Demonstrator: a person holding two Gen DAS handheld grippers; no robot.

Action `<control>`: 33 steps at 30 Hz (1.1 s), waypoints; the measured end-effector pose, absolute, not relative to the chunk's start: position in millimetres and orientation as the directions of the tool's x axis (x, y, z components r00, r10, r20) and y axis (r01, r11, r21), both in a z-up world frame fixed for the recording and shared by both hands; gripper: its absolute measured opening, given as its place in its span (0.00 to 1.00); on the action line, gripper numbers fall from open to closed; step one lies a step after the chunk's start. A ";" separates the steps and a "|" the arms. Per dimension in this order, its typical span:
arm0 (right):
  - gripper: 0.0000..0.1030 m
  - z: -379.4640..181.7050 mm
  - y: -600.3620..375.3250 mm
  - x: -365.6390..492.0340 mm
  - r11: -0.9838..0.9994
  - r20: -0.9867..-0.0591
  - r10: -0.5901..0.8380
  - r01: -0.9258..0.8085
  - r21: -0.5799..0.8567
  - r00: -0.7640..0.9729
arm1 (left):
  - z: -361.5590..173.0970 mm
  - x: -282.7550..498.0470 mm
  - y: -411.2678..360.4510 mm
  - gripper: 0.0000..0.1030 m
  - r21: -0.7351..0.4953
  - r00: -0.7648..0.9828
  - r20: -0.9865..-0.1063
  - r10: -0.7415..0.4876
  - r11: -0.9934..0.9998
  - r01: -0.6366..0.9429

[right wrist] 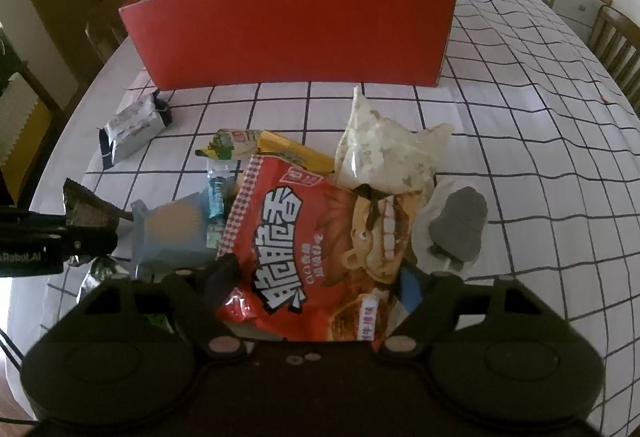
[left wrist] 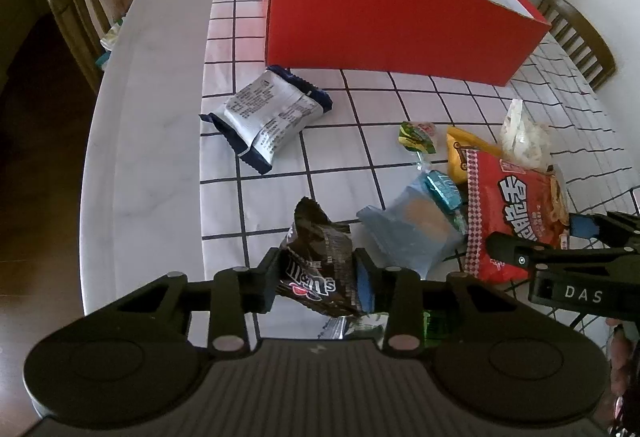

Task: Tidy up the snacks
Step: 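Lower left tool onto M&M's bag while right tool lowers onto red chip bag, then close left tool on M&M's bag while right tool grips red chip bag, lift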

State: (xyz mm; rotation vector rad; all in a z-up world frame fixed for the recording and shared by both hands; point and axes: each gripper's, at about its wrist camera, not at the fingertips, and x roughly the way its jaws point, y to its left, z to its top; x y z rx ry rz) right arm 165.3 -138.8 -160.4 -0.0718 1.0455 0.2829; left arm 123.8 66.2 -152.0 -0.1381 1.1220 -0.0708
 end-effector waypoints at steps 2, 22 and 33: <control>0.75 -159.4 -140.1 164.6 0.962 -0.859 0.201 -0.261 0.081 0.471 | -151.7 123.4 66.0 0.34 -0.146 0.434 -0.892 -0.127 0.989 -0.012; 0.35 -136.6 -156.8 152.5 0.961 -0.815 0.259 -0.224 0.163 0.519 | -135.4 111.0 69.6 0.29 -0.191 0.453 -0.876 -0.166 0.982 -0.010; 0.18 -111.2 -163.7 131.8 0.943 -0.760 0.333 -0.222 0.249 0.559 | -115.0 99.1 73.8 0.29 -0.221 0.477 -0.858 -0.191 0.975 -0.008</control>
